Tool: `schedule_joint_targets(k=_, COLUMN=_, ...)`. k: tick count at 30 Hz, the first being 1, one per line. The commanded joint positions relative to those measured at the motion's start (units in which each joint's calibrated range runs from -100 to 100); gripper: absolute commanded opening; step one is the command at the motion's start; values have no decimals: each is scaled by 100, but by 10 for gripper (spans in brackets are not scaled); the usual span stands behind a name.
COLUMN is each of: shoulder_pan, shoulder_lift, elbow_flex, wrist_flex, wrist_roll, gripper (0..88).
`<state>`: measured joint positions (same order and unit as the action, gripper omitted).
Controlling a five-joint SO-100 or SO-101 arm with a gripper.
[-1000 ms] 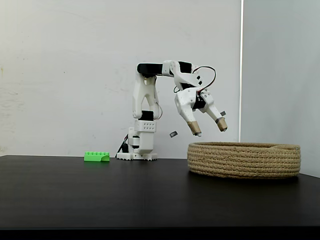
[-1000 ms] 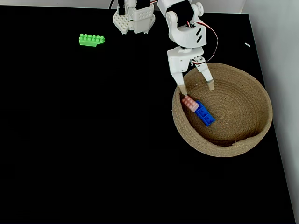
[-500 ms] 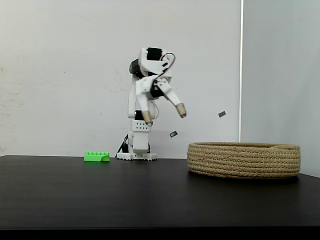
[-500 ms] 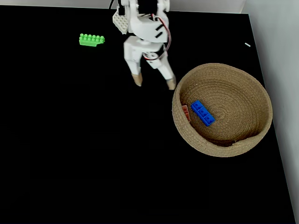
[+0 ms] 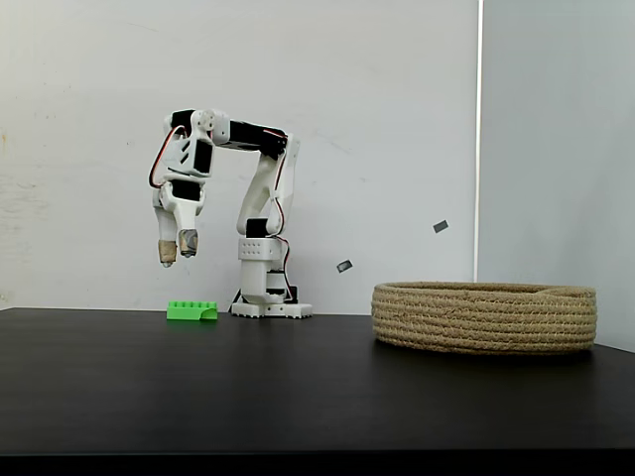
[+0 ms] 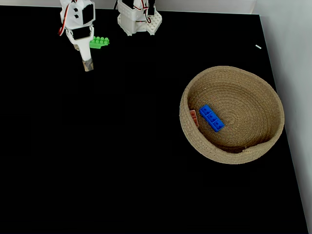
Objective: Place the lego blocks in the tray
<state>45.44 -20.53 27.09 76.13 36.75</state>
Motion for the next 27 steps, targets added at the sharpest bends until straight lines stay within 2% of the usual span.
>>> schedule_joint_targets(k=1, shoulder_pan=526, shoulder_lift=-596, elbow_flex=178, wrist_flex=22, wrist_roll=142, gripper=352)
schedule_joint_targets(k=13, shoulder_pan=1383, shoulder_lift=-1155, elbow_flex=1537, wrist_flex=47, wrist_roll=371, gripper=329)
schedule_joint_targets(k=27, shoulder_pan=1746, shoulder_lift=-1249, elbow_flex=2166, wrist_flex=47, wrist_roll=337, gripper=327)
